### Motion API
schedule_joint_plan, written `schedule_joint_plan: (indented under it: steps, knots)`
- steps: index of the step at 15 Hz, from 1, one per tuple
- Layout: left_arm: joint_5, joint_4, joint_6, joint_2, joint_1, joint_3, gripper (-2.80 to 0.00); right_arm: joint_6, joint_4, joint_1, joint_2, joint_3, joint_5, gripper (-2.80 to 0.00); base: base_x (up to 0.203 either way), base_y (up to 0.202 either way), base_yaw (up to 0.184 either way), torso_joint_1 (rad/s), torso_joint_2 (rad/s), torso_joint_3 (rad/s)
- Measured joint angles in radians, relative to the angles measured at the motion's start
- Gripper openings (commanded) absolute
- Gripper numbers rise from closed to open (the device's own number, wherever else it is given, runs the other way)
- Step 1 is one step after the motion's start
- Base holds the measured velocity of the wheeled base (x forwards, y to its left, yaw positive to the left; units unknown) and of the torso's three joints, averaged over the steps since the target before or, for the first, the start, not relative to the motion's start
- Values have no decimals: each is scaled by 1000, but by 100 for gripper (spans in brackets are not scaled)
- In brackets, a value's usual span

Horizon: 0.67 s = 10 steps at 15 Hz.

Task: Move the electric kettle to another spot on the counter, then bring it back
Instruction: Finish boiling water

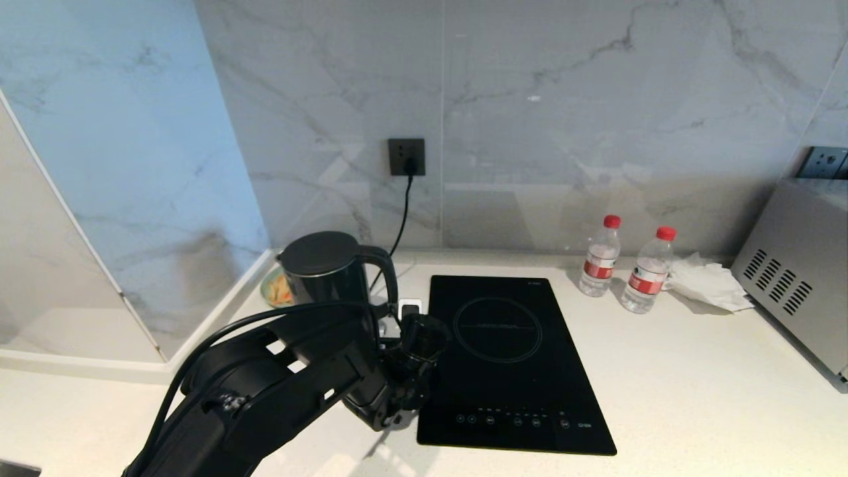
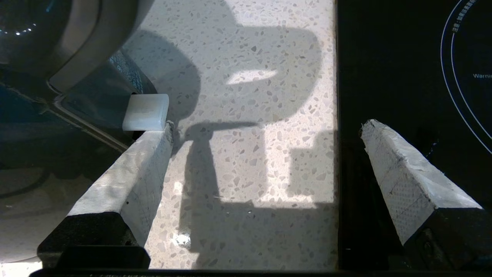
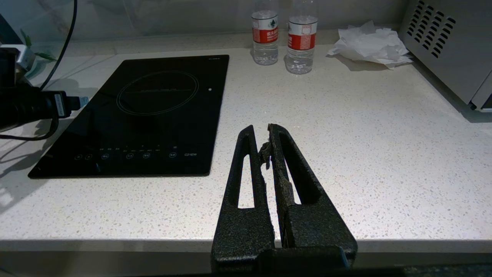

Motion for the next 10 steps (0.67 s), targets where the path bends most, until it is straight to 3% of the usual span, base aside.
schedule_joint_plan:
  steps: [6,10]
  knots:
    - [-2,-28,-5,-4,-30,40,0,0,0,0,0,0,1,-280,0,0,0,0,0,0]
    - [-1,-204,38,-7,-90,119,0,0,0,0,0,0,0,-280,0,0,0,0,0,0]
